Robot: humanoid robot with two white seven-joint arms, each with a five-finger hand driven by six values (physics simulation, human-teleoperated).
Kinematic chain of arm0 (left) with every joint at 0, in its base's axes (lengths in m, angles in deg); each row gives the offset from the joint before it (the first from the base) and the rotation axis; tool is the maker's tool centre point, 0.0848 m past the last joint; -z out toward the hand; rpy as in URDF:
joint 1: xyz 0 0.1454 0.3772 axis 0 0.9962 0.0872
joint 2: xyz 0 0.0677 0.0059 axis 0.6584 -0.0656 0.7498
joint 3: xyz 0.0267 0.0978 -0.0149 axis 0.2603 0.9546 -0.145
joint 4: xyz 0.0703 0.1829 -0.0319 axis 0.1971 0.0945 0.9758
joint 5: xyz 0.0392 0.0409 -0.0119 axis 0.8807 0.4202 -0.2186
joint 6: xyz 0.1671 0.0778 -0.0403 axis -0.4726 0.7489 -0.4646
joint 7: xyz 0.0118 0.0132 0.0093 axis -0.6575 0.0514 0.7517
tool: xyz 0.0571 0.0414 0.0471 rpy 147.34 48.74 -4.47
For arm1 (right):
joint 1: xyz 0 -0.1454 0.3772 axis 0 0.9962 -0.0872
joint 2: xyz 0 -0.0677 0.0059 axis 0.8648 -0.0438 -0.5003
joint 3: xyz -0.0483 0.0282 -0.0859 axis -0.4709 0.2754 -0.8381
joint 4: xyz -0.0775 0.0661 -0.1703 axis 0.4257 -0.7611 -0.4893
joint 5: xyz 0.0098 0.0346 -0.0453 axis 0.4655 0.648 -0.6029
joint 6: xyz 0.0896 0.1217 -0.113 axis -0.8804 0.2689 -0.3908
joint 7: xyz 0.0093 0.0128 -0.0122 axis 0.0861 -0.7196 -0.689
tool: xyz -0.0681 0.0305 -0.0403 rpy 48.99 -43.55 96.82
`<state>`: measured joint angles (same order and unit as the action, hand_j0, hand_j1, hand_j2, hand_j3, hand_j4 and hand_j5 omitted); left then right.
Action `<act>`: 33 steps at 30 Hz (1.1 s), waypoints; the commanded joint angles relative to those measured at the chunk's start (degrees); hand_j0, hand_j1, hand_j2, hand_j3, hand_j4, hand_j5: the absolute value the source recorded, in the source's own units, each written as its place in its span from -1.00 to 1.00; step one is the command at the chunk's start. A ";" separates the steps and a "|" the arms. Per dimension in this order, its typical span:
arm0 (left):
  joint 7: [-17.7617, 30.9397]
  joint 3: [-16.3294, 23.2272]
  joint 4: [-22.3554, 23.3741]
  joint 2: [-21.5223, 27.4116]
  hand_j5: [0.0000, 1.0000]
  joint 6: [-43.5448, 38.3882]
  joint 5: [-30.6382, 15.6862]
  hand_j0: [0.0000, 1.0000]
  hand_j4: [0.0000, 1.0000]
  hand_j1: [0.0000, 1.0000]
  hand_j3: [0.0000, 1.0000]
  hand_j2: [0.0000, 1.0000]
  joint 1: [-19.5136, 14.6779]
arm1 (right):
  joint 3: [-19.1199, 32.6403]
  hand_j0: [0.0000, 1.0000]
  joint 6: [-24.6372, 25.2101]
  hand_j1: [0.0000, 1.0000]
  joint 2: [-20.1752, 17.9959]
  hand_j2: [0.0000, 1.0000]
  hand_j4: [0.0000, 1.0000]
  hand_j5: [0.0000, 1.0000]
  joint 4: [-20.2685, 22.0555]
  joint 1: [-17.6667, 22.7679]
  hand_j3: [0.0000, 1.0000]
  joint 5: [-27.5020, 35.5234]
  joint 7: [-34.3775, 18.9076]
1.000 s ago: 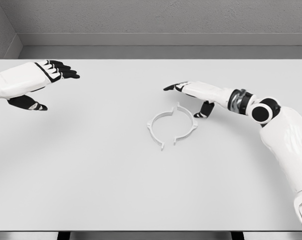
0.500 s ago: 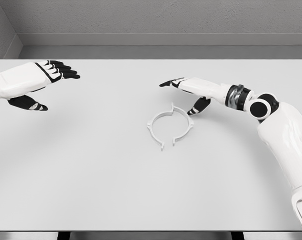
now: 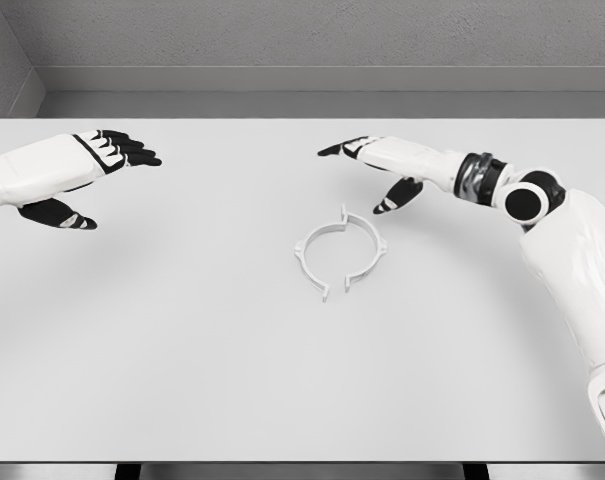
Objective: Assemble PVC drainage pipe clamps
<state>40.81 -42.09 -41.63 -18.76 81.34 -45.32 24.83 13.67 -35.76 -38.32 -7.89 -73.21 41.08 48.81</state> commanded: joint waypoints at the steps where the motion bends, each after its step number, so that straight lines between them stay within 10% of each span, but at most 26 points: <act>1: -0.03 -0.01 0.00 0.06 1.00 -0.14 -0.37 1.00 1.00 1.00 1.00 1.00 0.00 | -0.48 1.00 0.14 1.00 0.49 1.00 1.00 1.00 0.68 0.00 1.00 0.41 -2.19; 33: 0.06 -0.62 0.00 0.50 1.00 -0.14 -1.33 1.00 1.00 1.00 1.00 1.00 -0.62 | -2.24 1.00 0.14 1.00 8.23 1.00 1.00 1.00 -0.37 0.44 1.00 -3.19 -2.19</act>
<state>40.90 -42.74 -41.63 -18.32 81.34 -46.25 24.13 11.35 -35.77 -30.48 -8.30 -72.77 37.49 46.59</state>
